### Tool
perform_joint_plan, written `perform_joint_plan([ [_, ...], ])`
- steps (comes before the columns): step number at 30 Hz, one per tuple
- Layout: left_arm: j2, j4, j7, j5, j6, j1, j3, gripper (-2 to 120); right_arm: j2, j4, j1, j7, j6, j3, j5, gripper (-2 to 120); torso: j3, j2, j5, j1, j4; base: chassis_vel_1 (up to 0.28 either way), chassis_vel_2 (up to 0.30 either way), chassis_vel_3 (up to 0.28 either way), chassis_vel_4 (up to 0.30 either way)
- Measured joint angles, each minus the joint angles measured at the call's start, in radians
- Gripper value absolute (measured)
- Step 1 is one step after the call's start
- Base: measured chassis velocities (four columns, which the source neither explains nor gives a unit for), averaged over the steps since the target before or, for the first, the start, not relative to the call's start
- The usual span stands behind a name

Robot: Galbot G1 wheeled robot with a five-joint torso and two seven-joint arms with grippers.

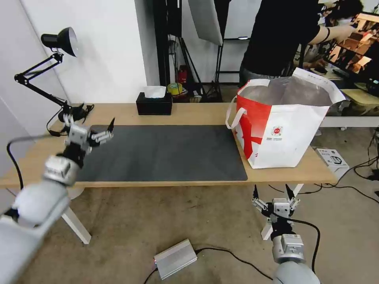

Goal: Pick up the trash from the table and place it into the takeout bag.

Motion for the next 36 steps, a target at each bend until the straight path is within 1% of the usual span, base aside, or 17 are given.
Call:
perform_joint_plan([
  [1,-0.039,-0.016,-0.009,0.017,-0.001,0.041,-0.009,100,0.000,0.001,0.000,0.000,0.000,0.000,0.000,100,0.000,0.000,0.0002,0.000,0.0001,0.000,0.000,0.000,0.000],
  [2,-0.039,-0.016,-0.009,0.017,-0.001,0.041,-0.009,100,0.000,0.001,0.000,0.000,0.000,0.000,0.000,100,0.000,0.000,0.0002,0.000,0.0001,0.000,0.000,0.000,0.000],
  [5,-0.151,-0.046,-0.017,0.082,-0.027,0.145,-0.030,100,0.000,0.005,0.000,-0.002,-0.001,0.000,0.000,100,0.000,0.000,0.0000,0.000,0.0002,0.000,0.000,0.000,0.000],
  [6,-0.151,-0.046,-0.017,0.082,-0.027,0.145,-0.030,100,0.000,0.005,0.000,-0.002,-0.001,0.000,0.000,100,0.000,0.000,0.0000,0.000,0.0002,0.000,0.000,0.000,0.000],
  [8,-0.204,-0.061,-0.021,0.111,-0.044,0.192,-0.037,100,-0.001,0.006,0.001,-0.003,-0.002,0.000,0.001,100,0.000,0.000,0.0001,0.000,0.0001,0.000,0.000,0.000,0.000],
  [10,-0.215,-0.063,-0.023,0.117,-0.048,0.202,-0.038,100,-0.001,0.007,0.001,-0.004,-0.002,0.000,0.001,100,0.000,0.000,0.0002,0.000,0.0000,0.000,0.000,0.000,0.000],
  [11,-0.246,-0.069,-0.029,0.136,-0.060,0.230,-0.041,100,-0.001,0.009,0.002,-0.005,-0.003,0.000,0.001,100,0.000,0.000,0.0001,0.000,0.0001,0.000,0.000,0.000,0.000],
  [13,-0.284,-0.076,-0.046,0.162,-0.075,0.259,-0.041,100,-0.004,0.010,0.003,-0.006,-0.005,-0.001,0.001,100,0.000,0.000,0.0001,0.000,0.0000,0.000,0.000,0.000,0.000],
  [14,-0.284,-0.076,-0.046,0.162,-0.075,0.259,-0.041,100,-0.004,0.010,0.003,-0.006,-0.005,-0.001,0.001,100,0.000,0.000,0.0001,0.000,0.0000,0.000,0.000,0.000,0.000],
  [18,-0.344,-0.089,-0.076,0.186,-0.099,0.307,-0.035,100,-0.010,0.015,0.006,-0.008,-0.007,-0.002,0.003,100,0.000,0.000,0.0001,0.000,-0.0001,0.000,0.000,0.000,0.000],
  [19,-0.344,-0.089,-0.076,0.186,-0.099,0.307,-0.035,100,-0.010,0.015,0.006,-0.008,-0.007,-0.002,0.003,100,0.000,0.000,0.0001,0.000,-0.0001,0.000,0.000,0.000,0.000],
  [23,-0.393,-0.087,-0.089,0.213,-0.137,0.351,-0.033,100,-0.013,0.018,0.010,-0.010,-0.009,-0.004,0.007,100,0.000,0.000,0.0000,0.000,0.0000,0.000,0.000,0.000,0.000],
  [29,-0.428,-0.086,-0.093,0.230,-0.166,0.388,-0.031,100,-0.014,0.018,0.012,-0.011,-0.012,-0.006,0.008,100,0.000,0.000,0.0000,0.000,0.0000,0.000,0.000,0.000,0.000],
  [33,-0.459,-0.076,-0.096,0.245,-0.208,0.428,-0.024,100,-0.013,0.022,0.012,-0.020,-0.015,-0.006,0.009,100,0.000,0.000,0.0000,0.000,0.0000,0.000,0.000,0.000,0.000],
  [36,-0.471,-0.070,-0.097,0.253,-0.228,0.441,-0.020,100,-0.012,0.022,0.010,-0.024,-0.016,-0.005,0.009,100,0.000,0.000,-0.0001,0.000,0.0000,0.000,0.000,0.000,0.000],
])
